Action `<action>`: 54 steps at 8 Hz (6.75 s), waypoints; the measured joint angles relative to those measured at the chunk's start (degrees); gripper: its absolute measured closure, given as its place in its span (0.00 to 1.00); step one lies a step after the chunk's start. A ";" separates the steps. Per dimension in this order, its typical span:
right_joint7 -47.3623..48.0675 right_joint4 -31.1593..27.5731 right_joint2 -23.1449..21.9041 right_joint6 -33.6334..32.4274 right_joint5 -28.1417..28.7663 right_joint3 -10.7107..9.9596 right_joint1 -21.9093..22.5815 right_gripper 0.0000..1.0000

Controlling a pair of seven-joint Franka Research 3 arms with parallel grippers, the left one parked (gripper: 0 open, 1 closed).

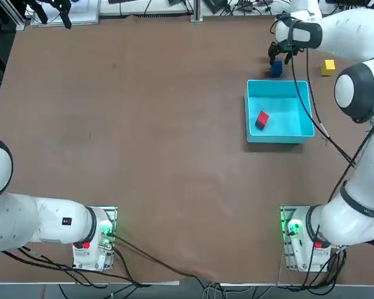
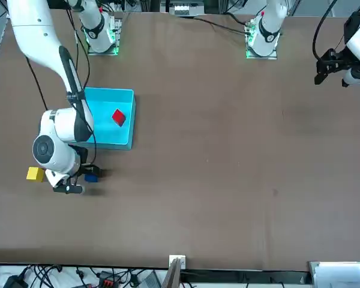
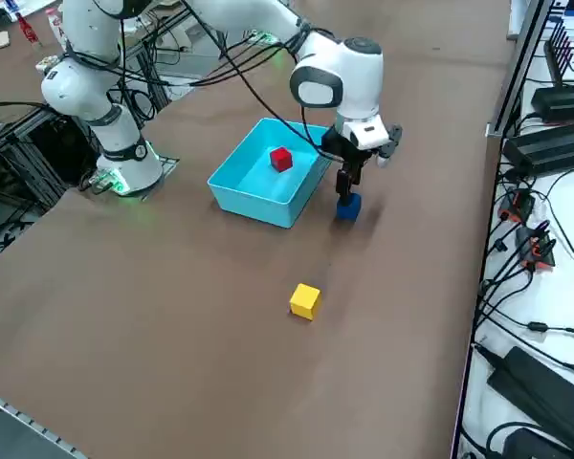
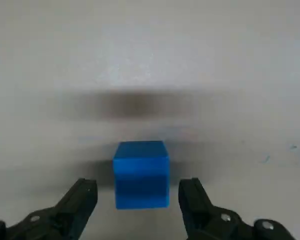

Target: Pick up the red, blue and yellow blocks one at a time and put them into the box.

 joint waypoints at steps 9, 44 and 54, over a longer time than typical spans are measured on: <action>-0.44 1.13 2.73 1.93 0.00 0.00 -0.15 0.31; -23.88 0.68 -5.18 -2.15 -0.85 -0.43 -21.61 0.02; -26.98 5.61 3.52 5.44 0.77 0.09 -25.30 0.01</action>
